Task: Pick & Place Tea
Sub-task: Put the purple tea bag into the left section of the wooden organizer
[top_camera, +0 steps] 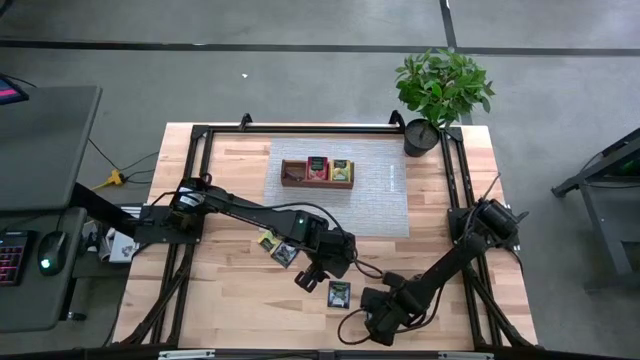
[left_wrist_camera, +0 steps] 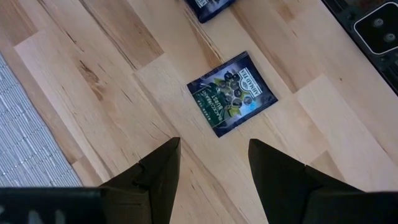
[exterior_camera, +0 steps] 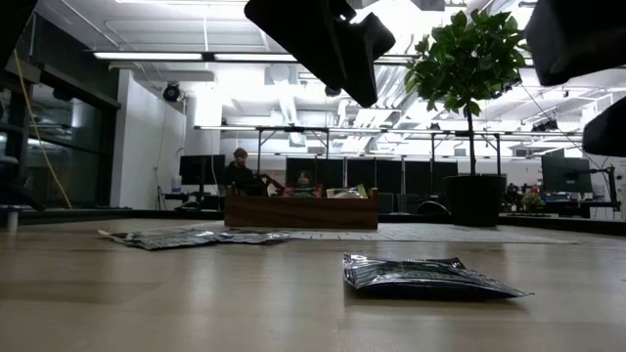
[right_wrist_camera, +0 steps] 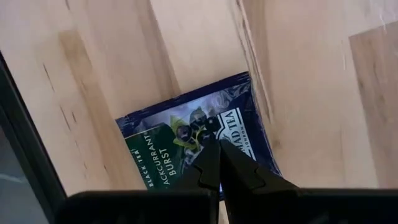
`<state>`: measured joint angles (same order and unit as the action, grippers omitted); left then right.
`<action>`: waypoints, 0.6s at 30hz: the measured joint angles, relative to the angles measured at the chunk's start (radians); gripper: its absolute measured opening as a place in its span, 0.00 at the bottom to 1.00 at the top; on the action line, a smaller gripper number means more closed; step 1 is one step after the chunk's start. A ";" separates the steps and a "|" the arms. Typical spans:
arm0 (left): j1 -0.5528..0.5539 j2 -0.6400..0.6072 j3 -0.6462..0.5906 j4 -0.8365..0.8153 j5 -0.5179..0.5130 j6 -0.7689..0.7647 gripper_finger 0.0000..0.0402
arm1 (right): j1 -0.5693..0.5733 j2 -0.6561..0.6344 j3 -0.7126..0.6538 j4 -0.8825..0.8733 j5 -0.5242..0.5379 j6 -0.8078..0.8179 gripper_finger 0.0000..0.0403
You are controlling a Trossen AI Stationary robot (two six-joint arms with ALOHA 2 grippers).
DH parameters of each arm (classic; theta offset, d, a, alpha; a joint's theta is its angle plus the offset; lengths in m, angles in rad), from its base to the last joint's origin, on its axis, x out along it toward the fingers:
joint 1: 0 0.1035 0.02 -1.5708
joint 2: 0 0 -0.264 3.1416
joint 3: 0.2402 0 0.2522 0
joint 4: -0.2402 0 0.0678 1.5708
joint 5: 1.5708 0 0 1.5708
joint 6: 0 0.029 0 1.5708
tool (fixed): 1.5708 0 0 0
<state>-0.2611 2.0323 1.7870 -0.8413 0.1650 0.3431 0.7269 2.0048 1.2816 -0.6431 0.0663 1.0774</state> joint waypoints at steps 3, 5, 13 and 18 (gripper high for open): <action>0.000 0.000 0.000 0.000 0.001 0.000 0.46 | -0.012 0.001 -0.001 0.008 0.027 0.100 0.00; 0.000 0.000 0.000 0.000 0.002 0.000 0.46 | -0.024 0.003 -0.001 0.017 0.044 0.168 0.00; 0.006 0.000 0.000 -0.014 0.002 0.003 0.46 | -0.083 0.004 -0.027 0.069 0.099 0.435 0.00; 0.022 0.000 0.000 -0.093 -0.024 0.019 0.46 | -0.127 -0.004 -0.119 0.251 0.084 0.579 0.00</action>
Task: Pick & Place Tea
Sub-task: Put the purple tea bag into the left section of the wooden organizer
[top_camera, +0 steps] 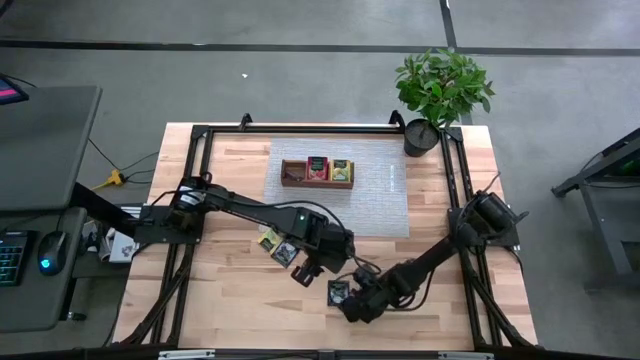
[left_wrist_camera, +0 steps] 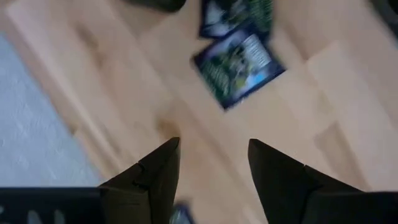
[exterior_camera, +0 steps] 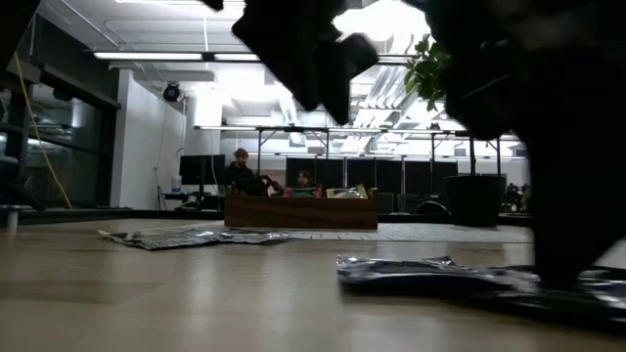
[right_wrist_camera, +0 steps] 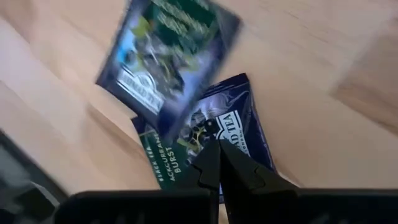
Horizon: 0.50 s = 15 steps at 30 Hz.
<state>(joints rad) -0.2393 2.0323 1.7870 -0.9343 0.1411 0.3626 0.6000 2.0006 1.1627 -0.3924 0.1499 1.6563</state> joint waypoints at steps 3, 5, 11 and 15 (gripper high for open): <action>0.012 -0.005 0.000 -0.066 -0.043 0.008 0.46 | -0.025 -0.001 -0.024 0.050 0.016 0.049 0.00; 0.013 -0.009 0.000 -0.095 -0.059 0.015 0.46 | -0.045 -0.001 -0.024 0.049 0.041 0.050 0.00; 0.010 -0.009 0.000 -0.150 -0.096 0.028 0.46 | -0.119 -0.001 -0.025 0.027 0.122 0.029 0.00; 0.010 -0.009 0.000 -0.169 -0.108 0.025 0.46 | -0.167 -0.001 -0.025 0.006 0.157 0.003 0.00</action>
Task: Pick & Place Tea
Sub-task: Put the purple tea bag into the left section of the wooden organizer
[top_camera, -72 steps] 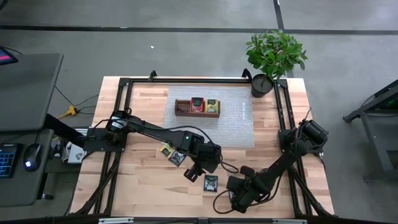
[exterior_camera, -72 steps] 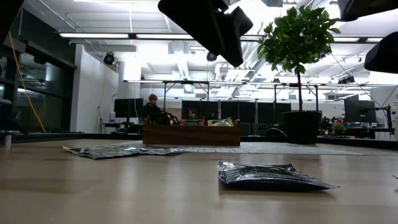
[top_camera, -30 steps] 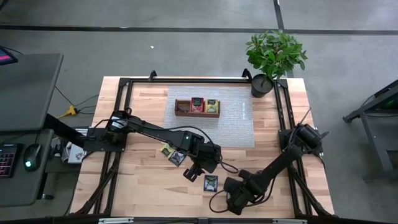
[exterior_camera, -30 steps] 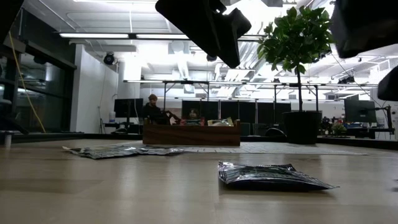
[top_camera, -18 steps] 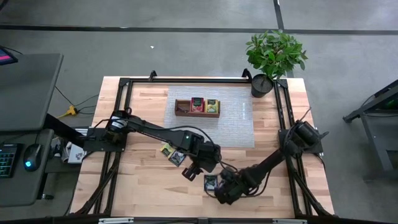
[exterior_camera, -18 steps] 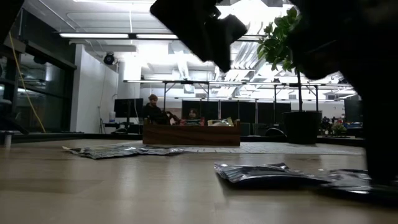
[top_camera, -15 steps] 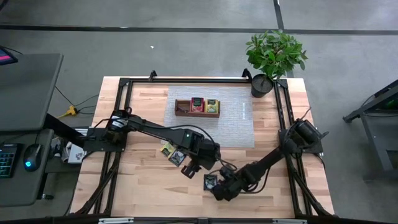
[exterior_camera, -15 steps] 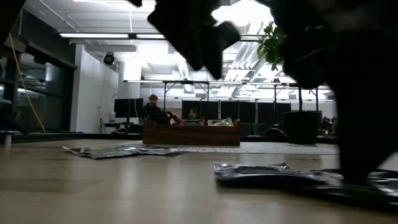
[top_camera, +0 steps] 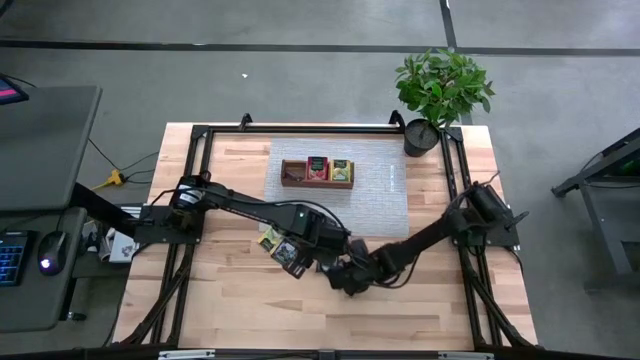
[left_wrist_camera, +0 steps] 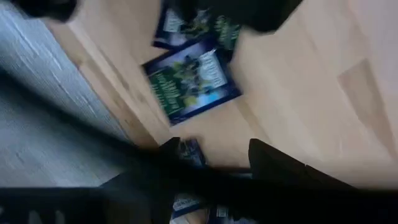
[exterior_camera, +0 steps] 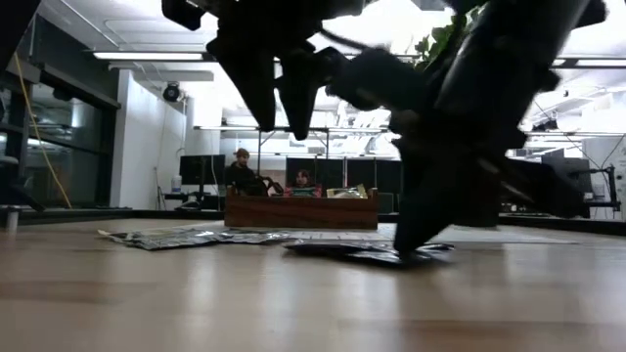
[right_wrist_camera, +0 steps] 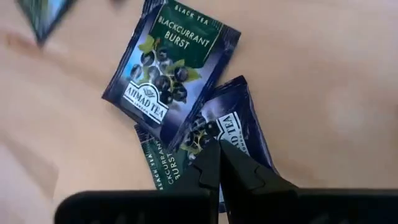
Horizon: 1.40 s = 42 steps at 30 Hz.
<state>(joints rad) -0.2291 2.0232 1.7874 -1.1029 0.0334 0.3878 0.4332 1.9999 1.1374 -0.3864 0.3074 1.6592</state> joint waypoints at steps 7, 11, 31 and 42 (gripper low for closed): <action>0.000 0.000 0.000 -0.083 -0.104 -0.085 0.46 | -0.038 0.000 0.000 -0.046 0.035 0.040 0.00; 0.000 -0.005 -0.033 -0.051 -0.128 -0.152 0.46 | -0.038 0.000 0.000 -0.057 0.037 0.043 0.00; -0.088 -0.517 -0.828 0.749 -0.142 -0.878 0.46 | -0.040 0.000 -0.002 -0.057 0.080 0.032 0.00; -0.163 -0.403 -0.981 1.249 -0.269 -1.180 0.46 | -0.035 0.002 -0.004 -0.031 0.081 0.044 0.00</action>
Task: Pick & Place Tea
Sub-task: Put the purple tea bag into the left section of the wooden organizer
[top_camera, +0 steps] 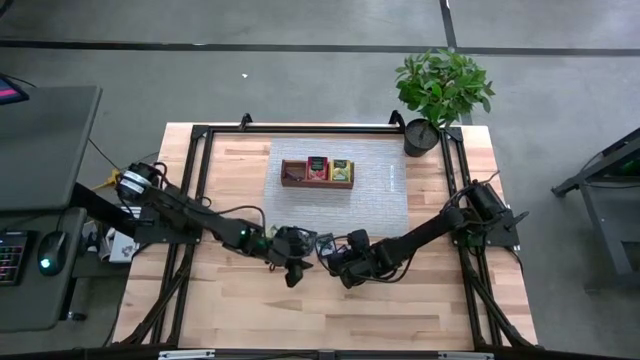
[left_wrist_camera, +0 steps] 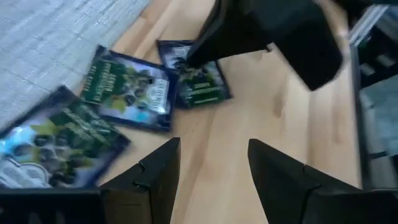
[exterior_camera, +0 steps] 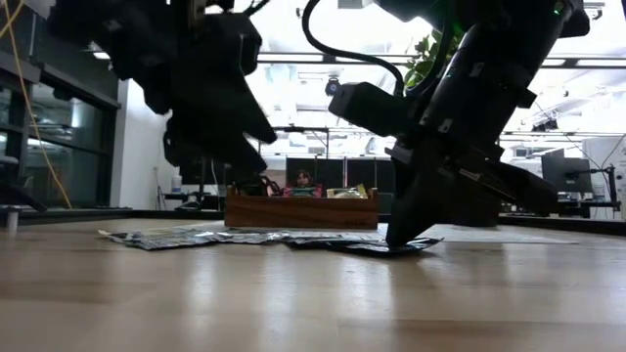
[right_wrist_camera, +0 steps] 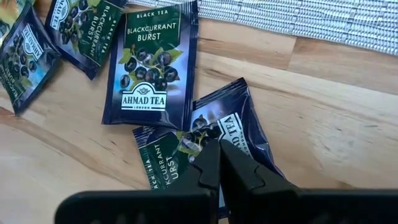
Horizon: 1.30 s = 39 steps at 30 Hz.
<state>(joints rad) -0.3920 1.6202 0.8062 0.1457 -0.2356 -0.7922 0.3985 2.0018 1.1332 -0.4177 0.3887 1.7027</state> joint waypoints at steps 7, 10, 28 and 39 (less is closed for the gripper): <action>0.000 0.117 0.006 0.168 0.002 -0.124 0.46 | 0.001 -0.001 0.000 -0.007 0.005 0.000 0.00; -0.001 0.150 -0.002 0.156 -0.001 -0.179 0.46 | 0.001 -0.001 0.000 -0.004 0.007 0.000 0.00; 0.006 0.258 0.002 0.300 0.019 -0.285 0.46 | 0.054 0.003 -0.004 0.095 0.002 0.001 0.00; 0.006 0.285 0.043 0.284 0.029 -0.295 0.46 | 0.054 0.003 -0.003 0.124 0.013 0.021 0.00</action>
<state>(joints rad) -0.3862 1.9053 0.8490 0.4296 -0.2069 -1.0867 0.4526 2.0052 1.1305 -0.2934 0.4018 1.7233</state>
